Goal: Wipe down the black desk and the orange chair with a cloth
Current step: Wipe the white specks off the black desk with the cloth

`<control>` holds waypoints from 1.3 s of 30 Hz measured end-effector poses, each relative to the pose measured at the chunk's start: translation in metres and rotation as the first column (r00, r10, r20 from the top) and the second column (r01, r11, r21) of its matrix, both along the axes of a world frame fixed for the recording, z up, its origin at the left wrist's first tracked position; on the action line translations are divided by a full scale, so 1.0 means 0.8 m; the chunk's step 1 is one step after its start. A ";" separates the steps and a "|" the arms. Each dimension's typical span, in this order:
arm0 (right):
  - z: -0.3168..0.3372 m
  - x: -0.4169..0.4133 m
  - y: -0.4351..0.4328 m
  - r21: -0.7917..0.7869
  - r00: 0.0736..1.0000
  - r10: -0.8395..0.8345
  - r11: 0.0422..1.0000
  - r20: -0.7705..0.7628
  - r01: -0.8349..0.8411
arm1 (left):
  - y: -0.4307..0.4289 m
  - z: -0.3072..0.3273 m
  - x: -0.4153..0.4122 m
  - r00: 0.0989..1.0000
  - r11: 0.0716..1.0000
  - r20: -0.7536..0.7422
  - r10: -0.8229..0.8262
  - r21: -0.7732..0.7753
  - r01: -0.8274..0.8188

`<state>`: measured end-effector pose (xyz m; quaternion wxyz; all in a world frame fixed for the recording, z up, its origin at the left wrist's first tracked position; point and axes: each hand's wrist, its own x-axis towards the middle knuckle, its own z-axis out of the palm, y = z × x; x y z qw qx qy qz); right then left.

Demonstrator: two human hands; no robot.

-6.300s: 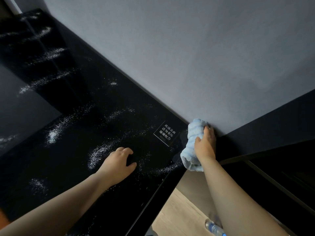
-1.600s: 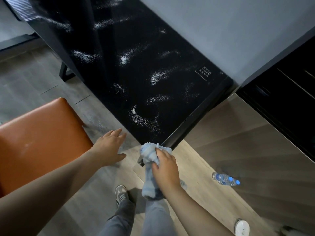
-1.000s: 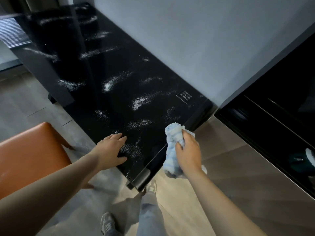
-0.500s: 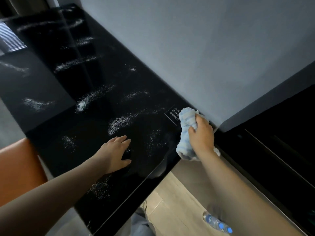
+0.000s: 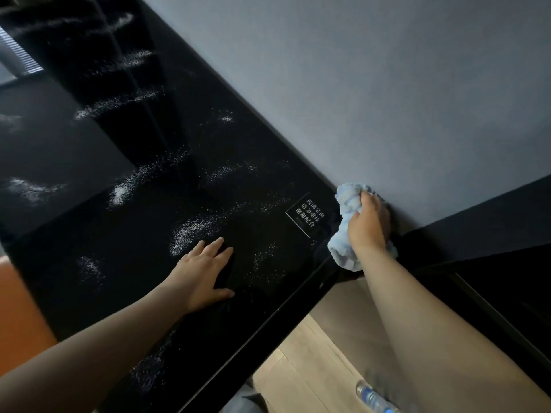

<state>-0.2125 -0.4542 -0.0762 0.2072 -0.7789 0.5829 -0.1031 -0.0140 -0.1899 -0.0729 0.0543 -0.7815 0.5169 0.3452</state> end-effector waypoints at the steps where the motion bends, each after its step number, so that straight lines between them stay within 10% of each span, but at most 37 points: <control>1: -0.004 0.000 -0.005 0.009 1.000 0.003 1.000 -0.017 -0.003 | -0.002 -0.002 0.001 1.000 1.000 0.015 -0.018 0.017 0.017; 17: -0.034 0.011 -0.010 0.042 0.945 0.132 0.991 -0.299 -0.125 | -0.005 -0.033 0.015 0.989 0.987 0.072 -0.126 0.110 0.117; 39: -0.036 0.012 0.072 0.022 0.941 0.175 0.984 -0.289 -0.177 | -0.002 -0.029 0.028 0.992 0.992 -0.021 -0.120 0.036 0.121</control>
